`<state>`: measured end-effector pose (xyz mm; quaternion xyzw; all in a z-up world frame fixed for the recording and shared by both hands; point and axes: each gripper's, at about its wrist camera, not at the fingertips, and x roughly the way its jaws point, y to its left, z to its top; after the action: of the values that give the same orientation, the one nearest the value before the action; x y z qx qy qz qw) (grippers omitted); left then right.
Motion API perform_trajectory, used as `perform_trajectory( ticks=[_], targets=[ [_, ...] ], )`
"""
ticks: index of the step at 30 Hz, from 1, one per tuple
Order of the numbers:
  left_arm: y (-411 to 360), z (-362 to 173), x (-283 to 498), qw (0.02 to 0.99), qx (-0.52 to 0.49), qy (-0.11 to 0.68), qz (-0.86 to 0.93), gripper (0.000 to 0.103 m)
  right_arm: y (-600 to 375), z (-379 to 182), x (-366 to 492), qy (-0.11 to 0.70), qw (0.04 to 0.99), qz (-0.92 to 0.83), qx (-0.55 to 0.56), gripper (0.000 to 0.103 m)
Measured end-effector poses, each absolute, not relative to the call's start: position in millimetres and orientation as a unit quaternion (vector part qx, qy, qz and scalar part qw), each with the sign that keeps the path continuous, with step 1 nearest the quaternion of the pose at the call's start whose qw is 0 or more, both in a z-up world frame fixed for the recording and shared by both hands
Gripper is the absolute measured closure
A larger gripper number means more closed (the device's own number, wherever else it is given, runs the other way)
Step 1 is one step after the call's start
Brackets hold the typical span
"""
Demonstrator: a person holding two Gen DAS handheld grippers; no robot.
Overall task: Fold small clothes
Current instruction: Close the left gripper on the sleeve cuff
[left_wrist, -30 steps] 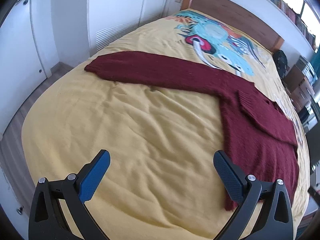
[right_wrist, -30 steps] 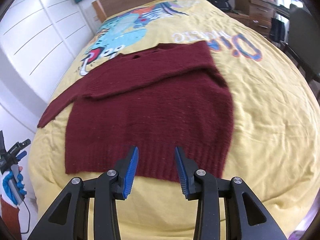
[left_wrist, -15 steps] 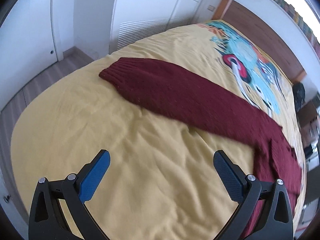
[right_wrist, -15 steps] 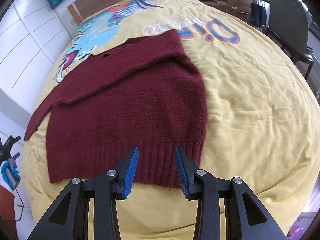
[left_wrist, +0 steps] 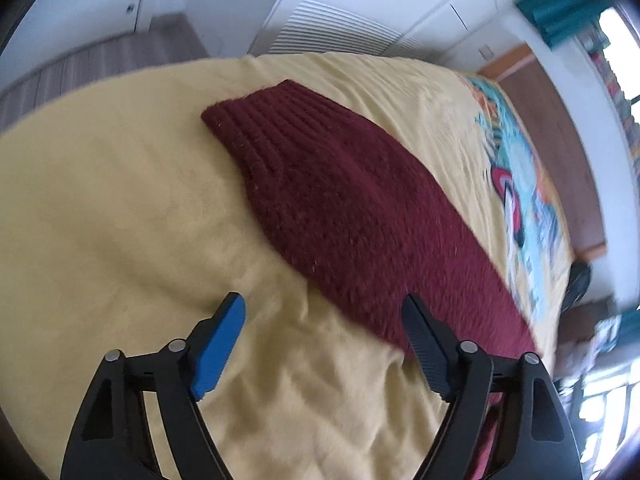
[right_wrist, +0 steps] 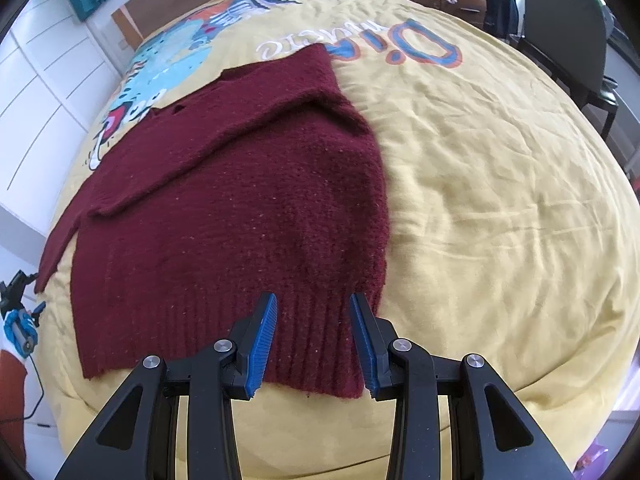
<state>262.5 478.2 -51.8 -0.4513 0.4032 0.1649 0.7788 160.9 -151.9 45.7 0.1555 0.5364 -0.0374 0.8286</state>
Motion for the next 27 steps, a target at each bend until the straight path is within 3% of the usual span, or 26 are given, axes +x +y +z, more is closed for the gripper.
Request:
perform_trajectory(
  ticks=[10, 15, 19, 24, 27],
  targets=[
    [516, -66, 259, 0.761, -0.544, 0.324, 0.141, 0.032, -156, 30, 170, 0.549, 0.82, -0.043, 0.157, 0.064],
    [522, -71, 266, 0.751, -0.573, 0.302, 0.126, 0.052, -159, 24, 171, 0.554, 0.816, -0.043, 0.159, 0.064],
    [531, -76, 261, 0.737, -0.602, 0.28, 0.127, 0.061, -161, 21, 170, 0.556, 0.814, -0.041, 0.16, 0.064],
    [538, -76, 253, 0.728, -0.612, 0.28, 0.127, 0.087, -161, 18, 170, 0.556, 0.814, -0.036, 0.163, 0.064],
    [535, -66, 254, 0.738, -0.598, 0.287, 0.126, 0.09, -163, 17, 168, 0.554, 0.815, -0.032, 0.165, 0.064]
  ],
)
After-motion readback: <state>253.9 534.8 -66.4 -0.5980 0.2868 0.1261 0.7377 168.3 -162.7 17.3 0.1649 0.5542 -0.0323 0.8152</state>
